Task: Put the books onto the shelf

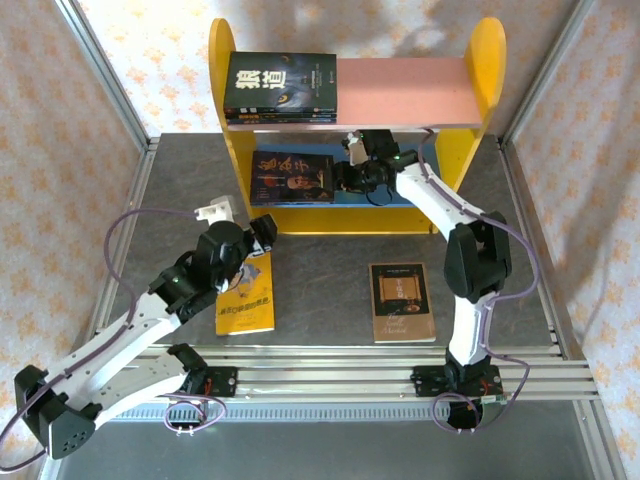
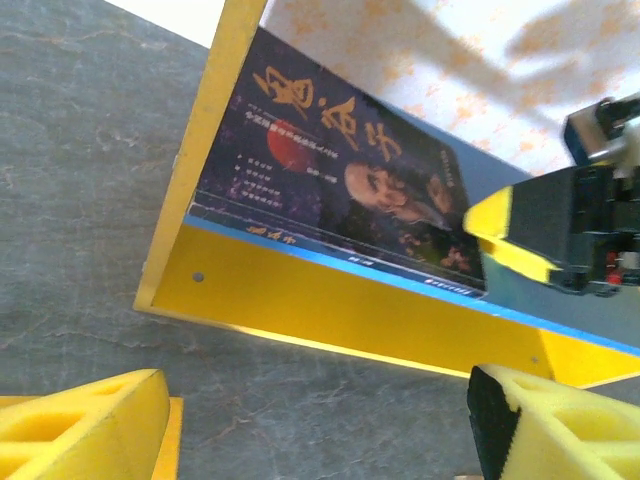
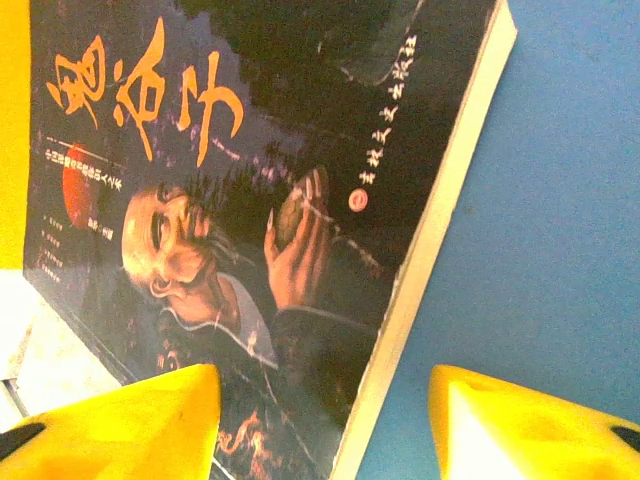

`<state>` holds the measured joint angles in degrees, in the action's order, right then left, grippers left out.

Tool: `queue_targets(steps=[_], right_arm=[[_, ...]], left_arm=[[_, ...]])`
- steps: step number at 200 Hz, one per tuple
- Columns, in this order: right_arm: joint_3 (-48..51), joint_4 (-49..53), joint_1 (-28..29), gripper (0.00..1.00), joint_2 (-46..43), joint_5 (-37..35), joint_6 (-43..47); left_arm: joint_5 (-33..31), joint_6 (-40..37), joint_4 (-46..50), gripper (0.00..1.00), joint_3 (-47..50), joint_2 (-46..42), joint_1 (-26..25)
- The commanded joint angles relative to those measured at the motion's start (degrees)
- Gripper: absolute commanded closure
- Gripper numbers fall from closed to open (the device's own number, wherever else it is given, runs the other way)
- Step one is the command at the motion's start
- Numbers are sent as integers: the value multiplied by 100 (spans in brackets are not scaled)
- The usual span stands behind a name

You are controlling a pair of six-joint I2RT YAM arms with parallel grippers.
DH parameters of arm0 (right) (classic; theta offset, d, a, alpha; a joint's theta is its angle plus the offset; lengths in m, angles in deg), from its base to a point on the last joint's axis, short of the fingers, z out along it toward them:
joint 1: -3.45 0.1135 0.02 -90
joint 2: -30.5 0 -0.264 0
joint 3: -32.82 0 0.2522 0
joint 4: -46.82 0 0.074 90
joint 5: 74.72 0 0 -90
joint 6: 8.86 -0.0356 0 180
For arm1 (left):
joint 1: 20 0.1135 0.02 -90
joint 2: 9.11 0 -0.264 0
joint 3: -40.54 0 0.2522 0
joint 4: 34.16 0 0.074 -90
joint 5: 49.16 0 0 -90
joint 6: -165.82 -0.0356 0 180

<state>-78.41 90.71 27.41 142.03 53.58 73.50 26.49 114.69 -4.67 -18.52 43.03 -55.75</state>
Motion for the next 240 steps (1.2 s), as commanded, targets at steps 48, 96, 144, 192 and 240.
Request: queue_targets(steps=[48,96,144,192,240], right_arm=[[628,-388,147,44,-477,99,-182],[703,-571,188,44,-477,196,-329],[703,-666,190,44,-468,293,-431],[785,-896,196,44,-474,490,-594],[809,-1055,196,45,-456,582,-708]], left_arm=[[503,-269,73,22,-304,785,430],[980,-515,-185,22,-573,1531,848],[1304,-630,-571,21,-775,2083,1131],[1352,-723,-755,21,-1090,2520,1284],[1260,-961,-902,21,-1271,2780,1316]])
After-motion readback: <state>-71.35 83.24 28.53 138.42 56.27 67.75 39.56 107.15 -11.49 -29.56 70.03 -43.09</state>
